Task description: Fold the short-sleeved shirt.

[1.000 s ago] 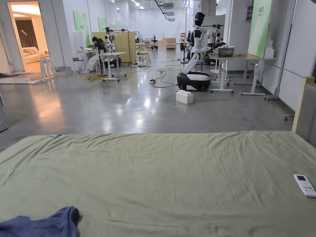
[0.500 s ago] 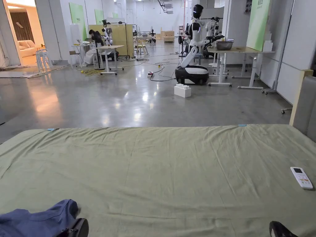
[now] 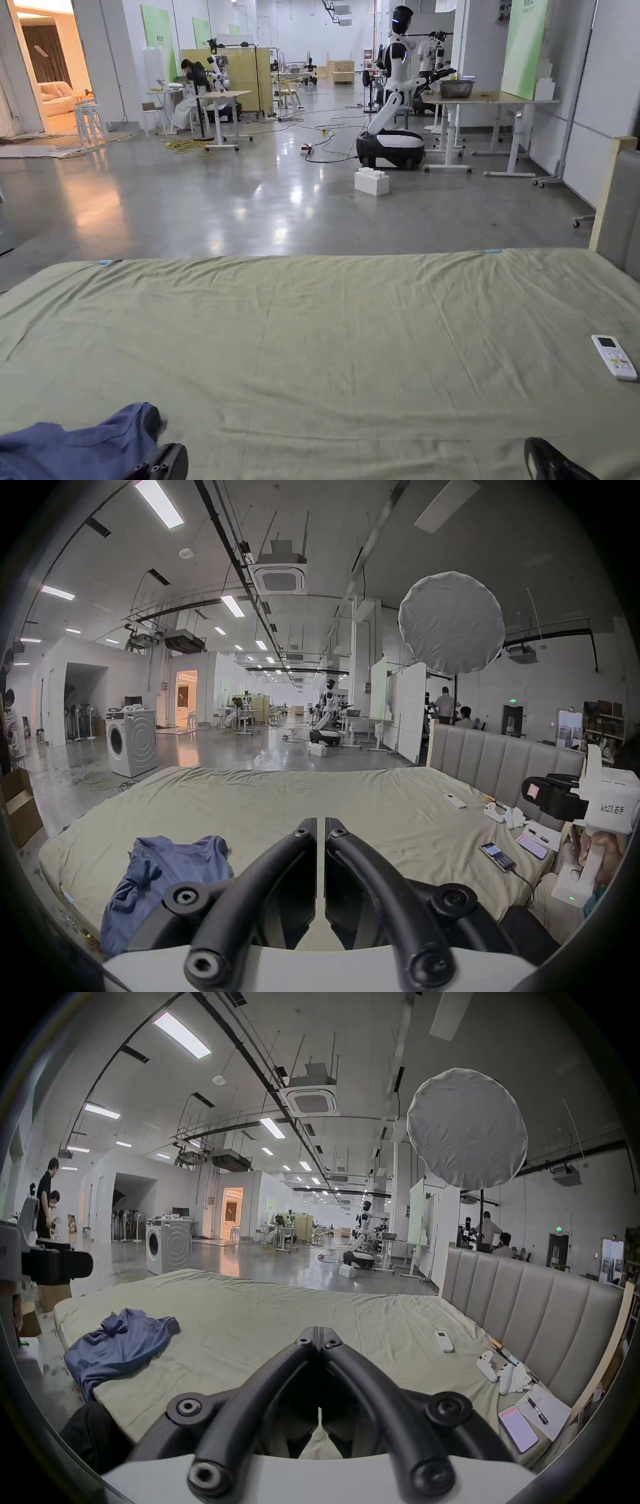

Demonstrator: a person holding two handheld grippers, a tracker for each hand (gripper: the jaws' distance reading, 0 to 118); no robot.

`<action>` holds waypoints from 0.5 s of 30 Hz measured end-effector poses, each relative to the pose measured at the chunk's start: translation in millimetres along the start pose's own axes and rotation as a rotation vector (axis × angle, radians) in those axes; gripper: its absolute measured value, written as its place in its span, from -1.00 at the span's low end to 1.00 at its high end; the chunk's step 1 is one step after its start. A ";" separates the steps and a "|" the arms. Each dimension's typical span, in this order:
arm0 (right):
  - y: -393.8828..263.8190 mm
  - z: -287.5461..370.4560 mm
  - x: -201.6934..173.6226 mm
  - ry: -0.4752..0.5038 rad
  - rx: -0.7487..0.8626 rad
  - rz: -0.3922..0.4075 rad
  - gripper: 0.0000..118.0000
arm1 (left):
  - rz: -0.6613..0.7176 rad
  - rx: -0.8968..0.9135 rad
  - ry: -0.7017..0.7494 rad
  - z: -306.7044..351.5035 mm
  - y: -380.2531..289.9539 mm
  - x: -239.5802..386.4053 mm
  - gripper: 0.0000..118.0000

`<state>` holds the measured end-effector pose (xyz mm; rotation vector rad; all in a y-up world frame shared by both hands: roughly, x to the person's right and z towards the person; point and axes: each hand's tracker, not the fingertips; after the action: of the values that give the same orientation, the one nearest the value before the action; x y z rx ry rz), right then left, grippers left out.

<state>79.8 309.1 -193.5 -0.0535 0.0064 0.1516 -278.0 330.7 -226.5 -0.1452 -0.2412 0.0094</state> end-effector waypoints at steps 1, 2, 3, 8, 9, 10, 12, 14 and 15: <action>0.0 0.0 1.6 0.000 -0.001 -0.012 -0.99 | 0.003 0.000 0.002 0.3 0.4 -0.6 -0.94; -0.2 0.2 2.3 0.000 -0.002 -0.021 -0.99 | 0.004 -0.001 0.003 0.8 -0.6 -2.1 -0.94; -0.6 0.3 2.6 -0.001 -0.005 -0.029 -0.99 | 0.001 -0.001 0.004 1.1 -0.6 -2.5 -0.94; -1.7 2.0 3.1 0.000 -0.015 -0.036 -0.99 | -0.005 0.001 0.006 3.8 -0.7 -5.9 -0.94; -2.2 2.0 3.6 0.000 -0.016 -0.039 -0.99 | -0.005 0.000 0.007 4.3 -0.5 -6.6 -0.94; -2.6 2.1 3.6 0.000 -0.017 -0.041 -0.99 | -0.004 0.000 0.007 4.3 -1.1 -7.0 -0.94; -3.5 2.3 2.9 0.007 -0.022 -0.049 -0.99 | -0.007 -0.003 0.009 5.5 -1.4 -9.3 -0.94; -4.4 2.1 2.8 0.015 -0.029 -0.056 -0.99 | -0.004 -0.006 0.008 7.9 -2.4 -14.5 -0.94; -5.8 2.5 2.1 0.019 -0.030 -0.058 -0.99 | 0.021 -0.013 0.008 9.3 -2.7 -18.6 -0.93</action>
<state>82.8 303.9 -190.7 -0.0853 0.0220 0.0935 -298.3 328.8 -221.6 -0.1607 -0.2315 0.0279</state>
